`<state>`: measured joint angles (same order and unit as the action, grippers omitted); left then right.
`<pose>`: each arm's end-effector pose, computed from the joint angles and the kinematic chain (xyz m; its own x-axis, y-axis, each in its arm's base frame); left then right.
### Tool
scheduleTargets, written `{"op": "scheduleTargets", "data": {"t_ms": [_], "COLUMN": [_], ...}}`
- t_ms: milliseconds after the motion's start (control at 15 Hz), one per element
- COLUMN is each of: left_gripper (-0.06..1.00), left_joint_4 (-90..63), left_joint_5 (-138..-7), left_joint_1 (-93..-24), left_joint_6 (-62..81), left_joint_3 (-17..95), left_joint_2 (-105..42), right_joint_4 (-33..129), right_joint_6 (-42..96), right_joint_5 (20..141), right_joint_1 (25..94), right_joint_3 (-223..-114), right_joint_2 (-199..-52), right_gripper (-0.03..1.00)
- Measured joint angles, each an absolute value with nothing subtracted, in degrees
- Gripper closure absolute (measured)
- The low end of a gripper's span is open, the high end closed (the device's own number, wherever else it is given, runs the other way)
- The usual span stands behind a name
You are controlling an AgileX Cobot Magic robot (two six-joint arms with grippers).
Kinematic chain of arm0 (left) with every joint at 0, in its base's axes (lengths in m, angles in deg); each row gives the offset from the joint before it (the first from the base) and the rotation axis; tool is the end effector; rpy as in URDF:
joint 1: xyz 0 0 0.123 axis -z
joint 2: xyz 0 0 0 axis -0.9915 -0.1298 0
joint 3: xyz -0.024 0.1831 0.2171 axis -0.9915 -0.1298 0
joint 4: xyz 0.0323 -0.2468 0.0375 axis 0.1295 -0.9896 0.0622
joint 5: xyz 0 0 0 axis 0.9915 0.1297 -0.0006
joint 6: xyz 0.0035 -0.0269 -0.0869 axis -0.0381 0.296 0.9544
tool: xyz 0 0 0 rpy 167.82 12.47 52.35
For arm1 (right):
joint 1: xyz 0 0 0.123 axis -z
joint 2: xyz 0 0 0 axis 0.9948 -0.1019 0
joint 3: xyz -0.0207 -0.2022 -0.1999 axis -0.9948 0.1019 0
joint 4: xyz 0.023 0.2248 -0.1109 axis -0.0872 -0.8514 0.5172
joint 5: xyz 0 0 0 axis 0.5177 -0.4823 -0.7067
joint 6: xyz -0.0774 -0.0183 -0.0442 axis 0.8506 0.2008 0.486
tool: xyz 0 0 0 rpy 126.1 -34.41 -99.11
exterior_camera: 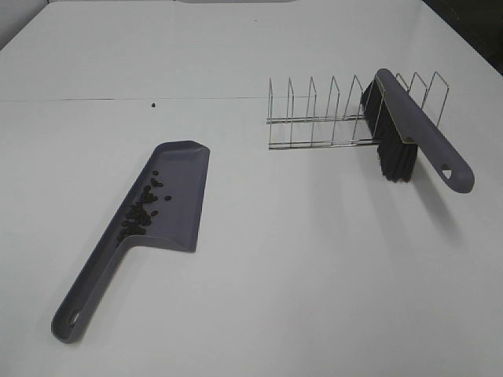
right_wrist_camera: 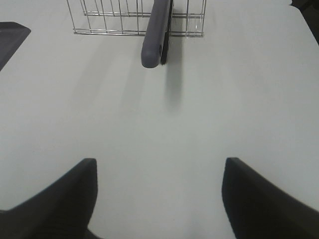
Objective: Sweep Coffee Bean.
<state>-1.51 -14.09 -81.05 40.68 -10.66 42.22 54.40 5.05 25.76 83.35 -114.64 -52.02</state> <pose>-0.0091 -0.0019 0.2806 -0.4512 0.0531 -0.8909 0.0660 0.9975 0.0261 -0.0035 0.0018 0.2611 -0.5356 -0.0118 -0.8444 -0.0329 0.9994 0.0069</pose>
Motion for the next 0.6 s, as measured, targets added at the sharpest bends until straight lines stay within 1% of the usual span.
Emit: {"op": "scheduleTargets", "data": {"t_ms": [600], "left_gripper": [0.28], "left_joint_4": [-1.5], "left_joint_5": [-14.1], "left_joint_1": [-81.1], "left_joint_6": [40.7], "left_joint_3": [-10.7], "left_joint_2": [42.2], "right_joint_4": [54.4], "right_joint_6": [5.0], "right_joint_5": [25.8], "right_joint_1": [83.3], "right_joint_3": [-114.6], "right_joint_2": [-52.0], "right_gripper": [0.35]}}
